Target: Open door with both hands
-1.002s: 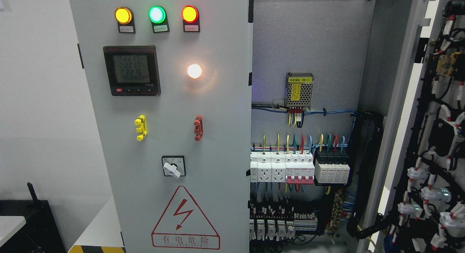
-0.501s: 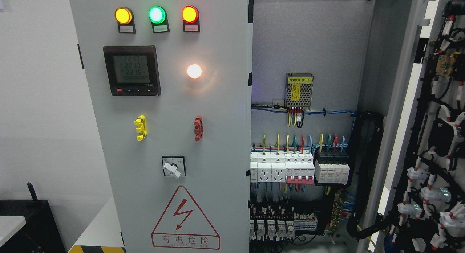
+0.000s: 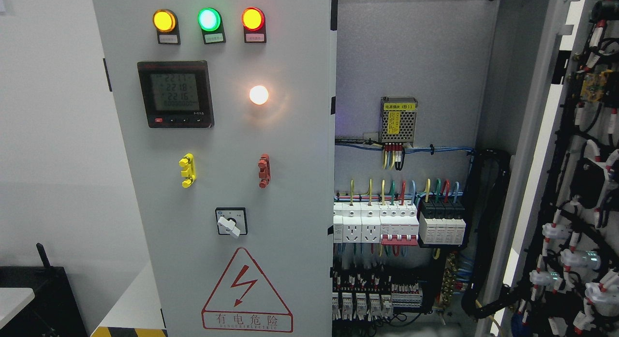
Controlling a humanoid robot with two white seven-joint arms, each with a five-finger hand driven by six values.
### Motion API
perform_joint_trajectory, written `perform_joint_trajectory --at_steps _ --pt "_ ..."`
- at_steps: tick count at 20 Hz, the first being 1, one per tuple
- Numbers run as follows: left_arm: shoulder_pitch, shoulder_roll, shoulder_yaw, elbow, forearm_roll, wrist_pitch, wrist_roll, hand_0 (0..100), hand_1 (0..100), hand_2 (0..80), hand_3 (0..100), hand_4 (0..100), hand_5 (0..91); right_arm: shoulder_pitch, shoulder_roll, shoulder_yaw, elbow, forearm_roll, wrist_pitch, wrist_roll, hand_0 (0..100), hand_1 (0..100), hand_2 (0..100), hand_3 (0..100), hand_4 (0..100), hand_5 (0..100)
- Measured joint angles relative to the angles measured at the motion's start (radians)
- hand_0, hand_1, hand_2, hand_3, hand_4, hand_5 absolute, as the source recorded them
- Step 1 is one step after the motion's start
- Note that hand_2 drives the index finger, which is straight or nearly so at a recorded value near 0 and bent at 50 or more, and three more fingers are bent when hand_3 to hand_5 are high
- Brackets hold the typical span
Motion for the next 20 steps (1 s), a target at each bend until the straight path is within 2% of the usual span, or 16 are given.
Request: perform_joint_trajectory --at_steps 5,12,14,20 --pt "0.0 -0.002 0.001 0.0 0.0 0.0 0.0 0 0 0.0 0 0 0.0 -0.018 -0.008 0.022 -0.065 -0.001 -0.085 0.0 38 0 0 0 0 0" --pt "-0.001 -0.003 0.001 0.0 0.0 0.0 -0.001 0 0 0.0 0 0 0.0 -0.121 0.0 0.039 -0.131 -0.002 -0.102 0.001 38 0 0 0 0 0" --pt "-0.001 -0.004 0.001 0.0 0.0 0.0 -0.001 0 0 0.0 0 0 0.0 -0.163 0.008 0.04 -0.142 -0.002 -0.083 0.002 38 0 0 0 0 0" --pt "-0.001 -0.004 0.001 0.0 0.0 0.0 -0.001 0 0 0.0 0 0 0.0 -0.292 0.048 0.043 -0.165 -0.003 0.066 0.003 38 0 0 0 0 0"
